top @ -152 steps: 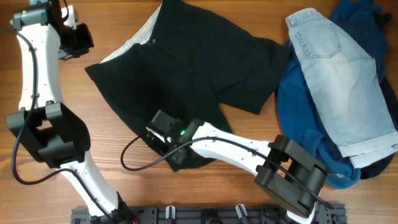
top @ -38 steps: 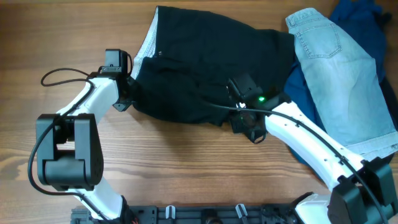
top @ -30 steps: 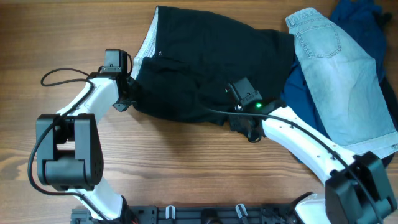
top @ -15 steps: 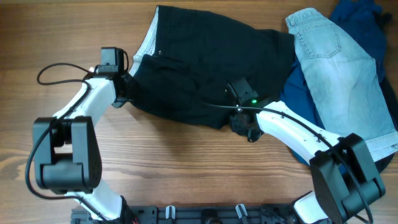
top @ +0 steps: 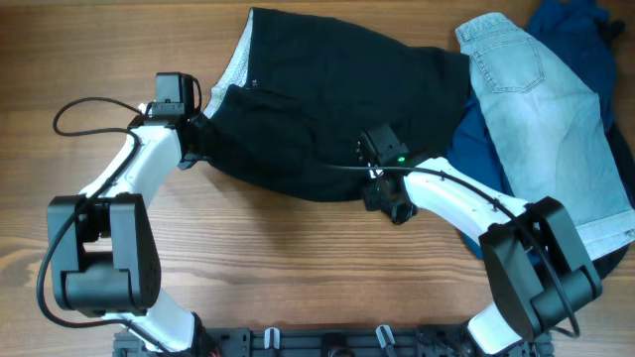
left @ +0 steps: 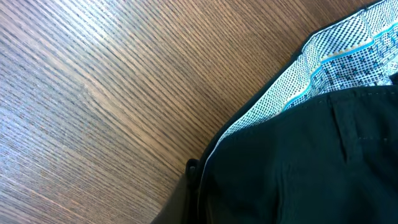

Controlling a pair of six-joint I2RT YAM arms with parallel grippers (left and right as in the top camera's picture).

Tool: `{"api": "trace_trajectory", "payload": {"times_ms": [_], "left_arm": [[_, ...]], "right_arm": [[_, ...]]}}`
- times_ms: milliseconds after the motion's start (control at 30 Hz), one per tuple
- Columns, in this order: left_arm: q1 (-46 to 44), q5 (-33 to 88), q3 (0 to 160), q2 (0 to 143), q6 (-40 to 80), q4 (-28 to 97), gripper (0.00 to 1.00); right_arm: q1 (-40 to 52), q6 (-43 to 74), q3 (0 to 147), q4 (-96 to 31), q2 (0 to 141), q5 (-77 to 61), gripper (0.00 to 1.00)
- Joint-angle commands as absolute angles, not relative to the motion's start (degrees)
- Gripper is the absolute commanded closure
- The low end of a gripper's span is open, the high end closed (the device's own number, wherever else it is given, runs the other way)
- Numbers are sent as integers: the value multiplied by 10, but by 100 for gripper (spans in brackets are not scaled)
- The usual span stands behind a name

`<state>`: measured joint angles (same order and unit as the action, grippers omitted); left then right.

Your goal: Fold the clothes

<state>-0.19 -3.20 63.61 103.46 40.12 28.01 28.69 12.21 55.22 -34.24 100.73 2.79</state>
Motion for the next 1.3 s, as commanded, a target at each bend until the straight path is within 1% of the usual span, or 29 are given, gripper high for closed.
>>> {"api": "trace_trajectory", "payload": {"times_ms": [0, 167, 267, 367, 467, 600, 767, 900, 1000, 1100, 1167, 1233, 1267], "left_arm": [[3, -46, 637, 1020, 370, 274, 96], [3, -49, 646, 947, 317, 274, 96], [5, -72, 646, 866, 273, 279, 96], [21, -72, 646, 760, 257, 297, 96], [35, -72, 670, 664, 256, 326, 96], [35, -72, 710, 556, 257, 333, 96], [35, -72, 721, 475, 257, 333, 96], [35, -65, 721, 514, 264, 328, 96], [35, -8, 721, 608, 263, 250, 96], [33, 28, 721, 710, 264, 84, 96], [25, 30, 726, 760, 275, -31, 96], [9, 29, 768, 792, 274, -98, 96], [5, 29, 786, 796, 271, -100, 96]], "right_arm": [[284, 122, 569, -390, 1022, 25, 96], [284, 108, 691, -524, 946, 25, 94], [283, 89, 784, -612, 903, 27, 96], [274, 76, 867, -682, 867, 27, 95], [254, 75, 926, -729, 839, 28, 96], [222, 74, 999, -784, 791, 29, 96], [218, 59, 1047, -819, 739, 30, 96], [218, 27, 1047, -790, 752, 36, 96], [217, -26, 1047, -714, 813, 46, 96], [209, -75, 1047, -574, 879, 80, 96], [187, -108, 1047, -450, 910, 84, 96], [154, -121, 1048, -322, 916, 83, 96], [142, -129, 1056, -297, 916, 74, 96]]}}
